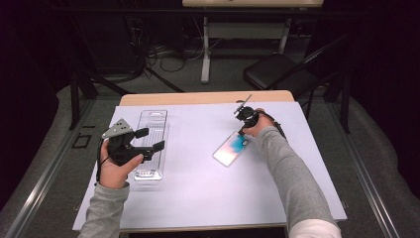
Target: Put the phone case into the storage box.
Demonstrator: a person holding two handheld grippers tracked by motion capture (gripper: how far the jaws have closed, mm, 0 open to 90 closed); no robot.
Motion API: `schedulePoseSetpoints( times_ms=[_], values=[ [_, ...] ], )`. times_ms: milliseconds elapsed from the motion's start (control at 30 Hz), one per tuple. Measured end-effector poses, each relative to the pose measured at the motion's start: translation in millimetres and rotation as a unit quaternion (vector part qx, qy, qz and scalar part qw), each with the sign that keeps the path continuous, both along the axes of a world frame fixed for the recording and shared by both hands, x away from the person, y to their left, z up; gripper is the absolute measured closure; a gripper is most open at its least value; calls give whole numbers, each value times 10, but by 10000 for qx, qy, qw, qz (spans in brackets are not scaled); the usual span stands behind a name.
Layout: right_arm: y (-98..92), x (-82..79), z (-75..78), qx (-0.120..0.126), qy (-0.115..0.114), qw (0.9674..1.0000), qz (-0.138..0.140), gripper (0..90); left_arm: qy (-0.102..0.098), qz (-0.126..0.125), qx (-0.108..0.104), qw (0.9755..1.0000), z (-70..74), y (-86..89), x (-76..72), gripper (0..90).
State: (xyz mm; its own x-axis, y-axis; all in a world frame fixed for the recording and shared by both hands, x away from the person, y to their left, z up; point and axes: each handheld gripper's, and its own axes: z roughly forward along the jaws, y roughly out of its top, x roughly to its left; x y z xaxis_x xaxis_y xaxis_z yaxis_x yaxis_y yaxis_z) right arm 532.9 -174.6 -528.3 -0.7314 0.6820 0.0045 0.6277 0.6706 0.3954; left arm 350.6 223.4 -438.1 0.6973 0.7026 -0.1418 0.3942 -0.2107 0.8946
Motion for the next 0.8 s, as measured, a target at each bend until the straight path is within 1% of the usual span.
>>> schedulePoseSetpoints(
  times_ms=[67, 300, 400, 433, 567, 600, 700, 733, 800],
  values=[
    [-7, 7, -1, -17, -44, 10000, 85, 878, 0, 1, -1, 10000, -1, 0, 0, 176],
    [1, -3, 2, -36, -47, 9999, 116, 881, 1, 9, -9, 10000, -8, 2, 3, 176],
    [2, -1, 1, -50, -61, 9998, 173, 881, 1, 13, -11, 10000, -9, 4, 4, 176],
    [6, -9, 5, -67, -26, 9999, 135, 881, 0, 13, -12, 10000, -9, 4, 4, 176],
    [2, -3, 6, -67, -34, 9998, 188, 881, 2, 13, -8, 10000, -10, 4, 5, 176],
    [4, -9, 11, -84, 7, 9999, 147, 882, 3, 13, -6, 10000, -10, 4, 5, 176],
    [-5, -4, 5, -27, -19, 9998, 175, 881, 5, 12, -5, 10000, -11, 4, 5, 176],
    [-3, -13, 9, -26, 21, 9999, 110, 881, 4, 13, -6, 10000, -11, 4, 5, 177],
    [-7, -13, 15, -37, 34, 9999, 117, 882, 6, 11, -4, 10000, -11, 5, 6, 177]
  ],
)
